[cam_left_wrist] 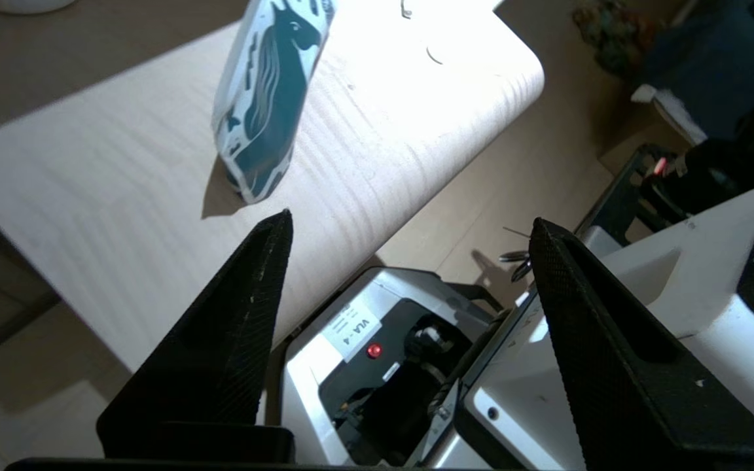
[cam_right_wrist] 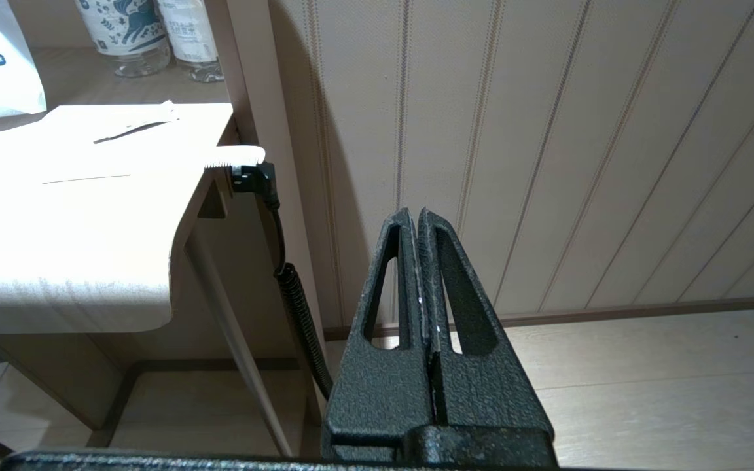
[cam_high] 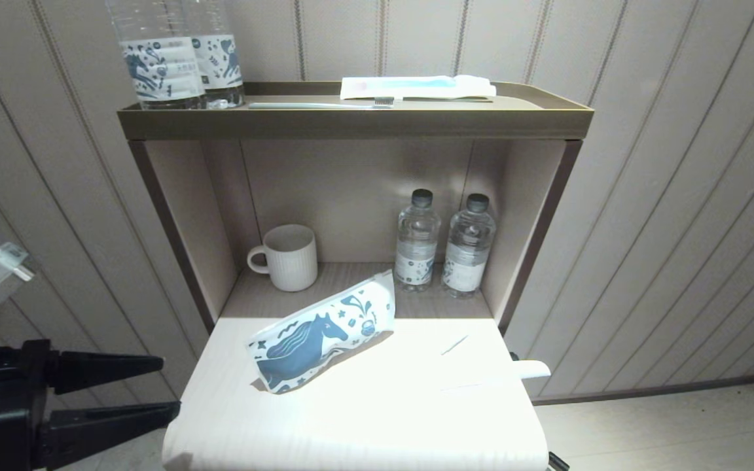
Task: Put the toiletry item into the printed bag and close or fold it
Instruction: Pick up the storage bag
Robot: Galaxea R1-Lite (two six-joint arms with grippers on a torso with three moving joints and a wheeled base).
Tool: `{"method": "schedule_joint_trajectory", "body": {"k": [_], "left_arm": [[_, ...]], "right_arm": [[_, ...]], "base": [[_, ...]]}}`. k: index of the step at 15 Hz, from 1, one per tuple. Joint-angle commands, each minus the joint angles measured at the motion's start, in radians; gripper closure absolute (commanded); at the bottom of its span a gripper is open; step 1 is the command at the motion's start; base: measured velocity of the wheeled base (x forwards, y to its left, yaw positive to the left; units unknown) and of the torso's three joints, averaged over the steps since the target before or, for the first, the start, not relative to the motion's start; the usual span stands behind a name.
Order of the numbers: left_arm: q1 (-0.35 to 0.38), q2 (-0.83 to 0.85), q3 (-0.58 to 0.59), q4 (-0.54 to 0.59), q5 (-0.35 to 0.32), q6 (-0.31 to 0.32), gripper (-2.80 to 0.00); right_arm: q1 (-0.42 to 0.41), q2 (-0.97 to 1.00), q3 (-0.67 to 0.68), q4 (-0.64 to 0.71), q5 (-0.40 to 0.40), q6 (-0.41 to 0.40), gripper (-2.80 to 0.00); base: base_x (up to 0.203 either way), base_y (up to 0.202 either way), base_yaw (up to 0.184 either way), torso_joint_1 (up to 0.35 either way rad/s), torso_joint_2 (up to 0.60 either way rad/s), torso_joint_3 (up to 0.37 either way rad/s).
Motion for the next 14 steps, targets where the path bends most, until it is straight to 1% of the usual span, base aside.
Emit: {"method": "schedule_joint_trajectory", "body": {"k": [1,3,5,6,10,12,13,14], "left_arm": [[-0.058,0.098,0.011,-0.042,-0.003,0.033,-2.80],[-0.096,0.160,0.017,-0.082,-0.002,0.088,-2.80],[-0.102,0.222,0.011,-0.107,-0.002,0.148,-2.80],[-0.102,0.246,0.011,-0.120,-0.002,0.165,-2.80],[-0.108,0.302,0.017,-0.138,-0.006,0.176,-2.80],[-0.109,0.363,0.014,-0.140,-0.006,0.205,-2.80],[-0.109,0.391,0.012,-0.152,-0.007,0.225,-2.80],[-0.109,0.402,0.009,-0.179,-0.008,0.231,-2.80]], "right_arm": [[0.000,0.001,0.000,-0.001,0.001,0.000,0.00],[-0.001,0.001,0.000,-0.001,-0.001,-0.001,0.00],[-0.001,0.001,0.000,-0.001,0.001,-0.001,0.00],[0.000,0.001,0.000,-0.001,0.001,-0.001,0.00],[-0.001,0.001,0.000,-0.001,0.001,-0.001,0.00],[0.000,0.001,0.000,-0.001,0.001,-0.001,0.00],[-0.001,0.001,0.000,-0.001,0.001,-0.001,0.00],[-0.001,0.001,0.000,-0.001,0.001,-0.001,0.00]], "base": [[0.000,0.000,0.000,0.000,0.00,0.000],[0.000,0.000,0.000,0.000,0.00,0.000],[0.000,0.000,0.000,0.000,0.00,0.000],[0.000,0.000,0.000,0.000,0.00,0.000],[0.000,0.000,0.000,0.000,0.00,0.000],[0.000,0.000,0.000,0.000,0.00,0.000],[0.000,0.000,0.000,0.000,0.00,0.000],[0.000,0.000,0.000,0.000,0.00,0.000]]}}
